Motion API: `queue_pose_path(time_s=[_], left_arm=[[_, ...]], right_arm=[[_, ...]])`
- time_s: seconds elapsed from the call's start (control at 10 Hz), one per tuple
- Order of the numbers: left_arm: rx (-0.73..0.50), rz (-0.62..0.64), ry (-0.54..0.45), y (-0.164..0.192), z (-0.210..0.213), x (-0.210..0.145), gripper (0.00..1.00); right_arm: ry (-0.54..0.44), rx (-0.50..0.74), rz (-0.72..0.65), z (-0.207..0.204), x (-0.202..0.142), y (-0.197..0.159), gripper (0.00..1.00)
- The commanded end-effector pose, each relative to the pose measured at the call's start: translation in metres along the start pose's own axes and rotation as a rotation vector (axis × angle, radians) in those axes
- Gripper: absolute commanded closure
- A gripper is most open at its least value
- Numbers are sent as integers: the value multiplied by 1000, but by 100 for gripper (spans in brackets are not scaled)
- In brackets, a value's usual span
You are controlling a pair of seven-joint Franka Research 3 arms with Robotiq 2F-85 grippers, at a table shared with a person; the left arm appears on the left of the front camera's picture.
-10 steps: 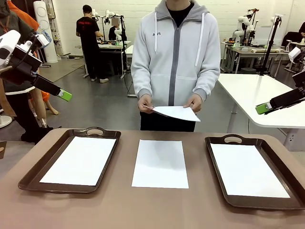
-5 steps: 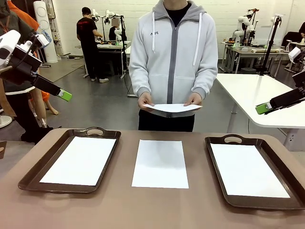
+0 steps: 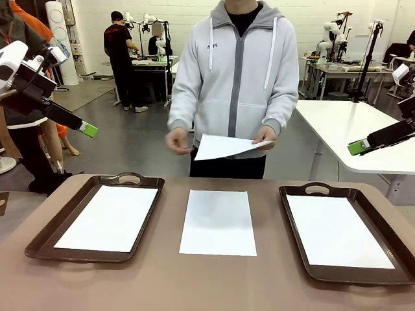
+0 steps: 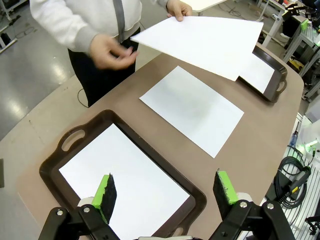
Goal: Sort the A4 documents.
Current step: Receive the A4 Paper.
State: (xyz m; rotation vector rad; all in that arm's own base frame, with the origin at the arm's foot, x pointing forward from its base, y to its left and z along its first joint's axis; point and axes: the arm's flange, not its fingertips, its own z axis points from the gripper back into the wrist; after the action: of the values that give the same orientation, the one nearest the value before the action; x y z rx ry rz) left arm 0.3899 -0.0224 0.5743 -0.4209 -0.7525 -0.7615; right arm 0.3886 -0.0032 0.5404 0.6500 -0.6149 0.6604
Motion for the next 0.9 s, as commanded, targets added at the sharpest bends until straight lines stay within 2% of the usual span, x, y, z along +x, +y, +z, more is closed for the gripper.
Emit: queue_pose_path(time_s=[0.0, 0.8], left_arm=[[4, -14, 5, -1, 0, 0, 0], [4, -14, 5, -1, 0, 0, 0]], right_arm=[[0, 3, 5, 0, 0, 0, 0], [0, 3, 5, 0, 0, 0, 0]])
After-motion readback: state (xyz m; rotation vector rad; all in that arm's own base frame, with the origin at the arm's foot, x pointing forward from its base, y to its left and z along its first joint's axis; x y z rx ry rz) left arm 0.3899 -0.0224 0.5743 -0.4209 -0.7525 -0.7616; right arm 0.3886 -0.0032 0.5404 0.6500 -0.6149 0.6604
